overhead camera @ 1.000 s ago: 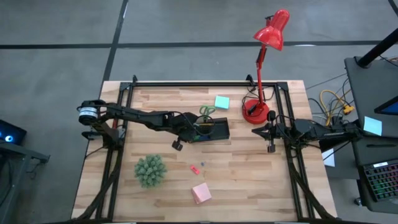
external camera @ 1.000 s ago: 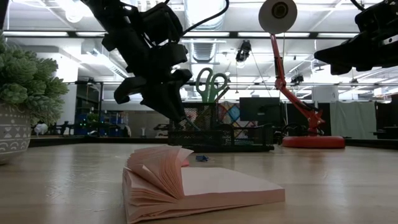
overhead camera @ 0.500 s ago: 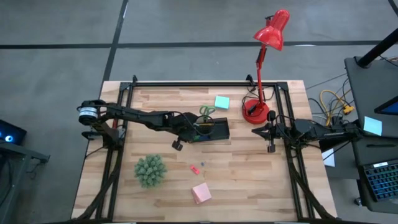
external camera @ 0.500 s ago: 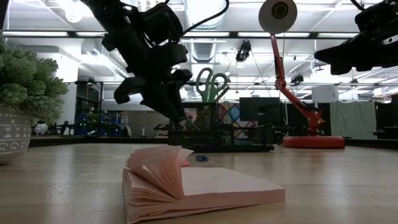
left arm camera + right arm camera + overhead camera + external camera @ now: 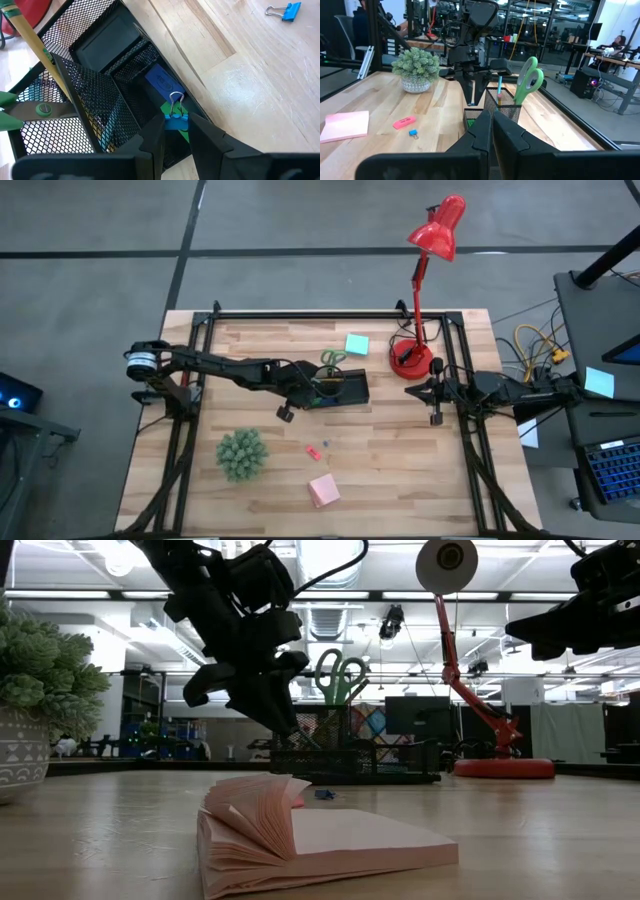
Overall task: Pick and place office supplies into organizer
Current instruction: Put the top blue binder clip into the black desk organizer, then put the pink eraser into the black desk organizer
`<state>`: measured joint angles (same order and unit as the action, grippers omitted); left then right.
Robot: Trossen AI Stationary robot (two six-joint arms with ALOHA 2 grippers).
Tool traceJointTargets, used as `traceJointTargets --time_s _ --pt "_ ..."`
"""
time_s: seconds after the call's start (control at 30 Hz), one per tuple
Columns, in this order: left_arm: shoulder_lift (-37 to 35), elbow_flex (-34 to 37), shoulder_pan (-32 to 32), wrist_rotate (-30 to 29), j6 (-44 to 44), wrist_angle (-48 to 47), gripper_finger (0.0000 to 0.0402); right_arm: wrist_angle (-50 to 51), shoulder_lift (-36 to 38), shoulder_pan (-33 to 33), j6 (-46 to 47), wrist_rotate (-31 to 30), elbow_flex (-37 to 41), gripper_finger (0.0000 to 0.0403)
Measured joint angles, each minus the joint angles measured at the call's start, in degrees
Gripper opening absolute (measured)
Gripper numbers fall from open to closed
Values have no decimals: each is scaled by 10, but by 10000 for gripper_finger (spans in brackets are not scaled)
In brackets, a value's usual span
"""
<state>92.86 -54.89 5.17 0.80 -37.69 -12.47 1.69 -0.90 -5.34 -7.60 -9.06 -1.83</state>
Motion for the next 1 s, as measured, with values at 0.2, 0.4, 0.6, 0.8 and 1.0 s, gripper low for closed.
traceJointTargets --time_s 0.2,0.4,0.6,0.8,1.0 --pt "0 0 0 0 0 0 94 0 0 0 0 0 0 8" --pt "0 0 0 0 0 0 137 0 0 0 0 0 0 8" --pt "0 0 0 0 0 0 146 0 0 0 0 0 0 8" --pt "0 0 0 0 0 0 146 0 0 0 0 0 0 8" --pt "0 0 -3 0 -1 0 146 0 0 0 0 0 0 8"
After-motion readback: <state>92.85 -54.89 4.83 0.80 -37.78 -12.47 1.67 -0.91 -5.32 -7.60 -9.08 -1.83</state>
